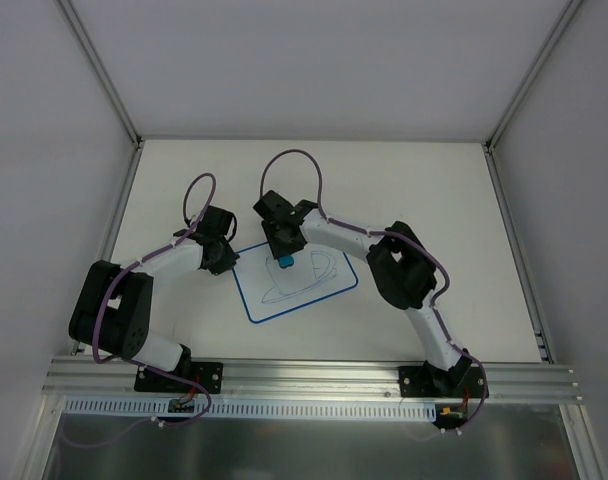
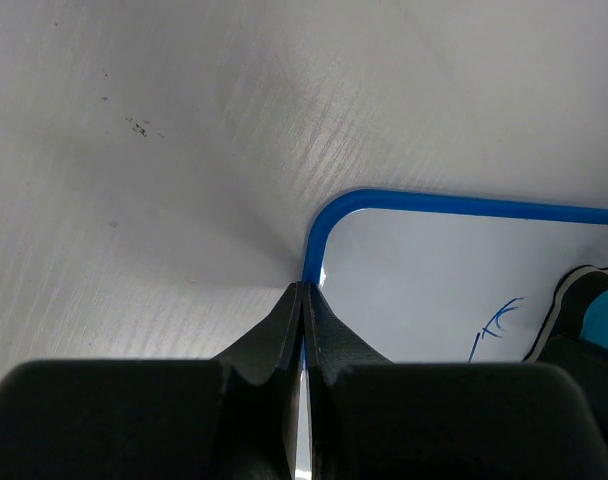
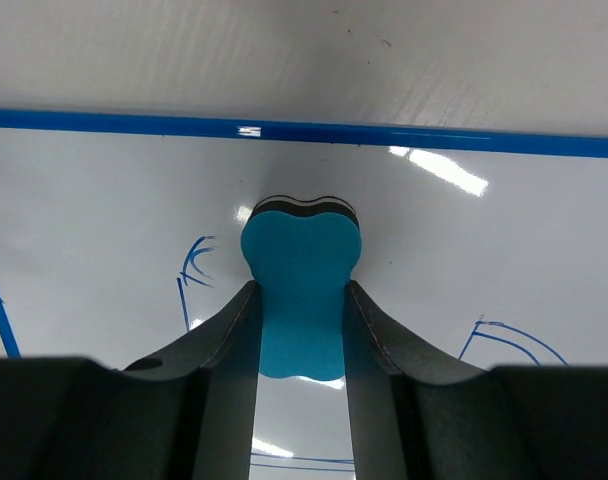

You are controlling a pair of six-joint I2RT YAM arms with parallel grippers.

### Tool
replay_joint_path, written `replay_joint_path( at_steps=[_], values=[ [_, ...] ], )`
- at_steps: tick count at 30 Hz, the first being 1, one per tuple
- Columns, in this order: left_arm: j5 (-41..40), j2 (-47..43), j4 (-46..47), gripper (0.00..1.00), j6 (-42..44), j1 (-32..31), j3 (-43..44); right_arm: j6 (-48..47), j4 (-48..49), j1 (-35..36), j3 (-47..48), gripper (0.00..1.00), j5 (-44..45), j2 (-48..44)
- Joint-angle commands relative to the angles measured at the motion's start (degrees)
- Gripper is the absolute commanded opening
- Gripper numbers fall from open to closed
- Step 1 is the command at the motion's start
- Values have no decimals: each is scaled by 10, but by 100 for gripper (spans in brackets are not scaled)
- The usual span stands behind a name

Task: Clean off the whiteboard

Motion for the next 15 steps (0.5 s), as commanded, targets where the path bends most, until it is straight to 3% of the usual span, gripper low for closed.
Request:
replay_joint_path(
  at_steps=[1, 11, 15],
  values=[
    [4, 23, -39, 0, 6, 2, -26, 2, -20, -7, -48, 0, 6, -7],
    [4, 23, -37, 0, 6, 2, -26, 28, 37, -138, -285, 0, 55, -151],
    [4, 22, -37, 0, 5, 2, -27, 30, 45, -159, -324, 0, 56, -182]
  ],
)
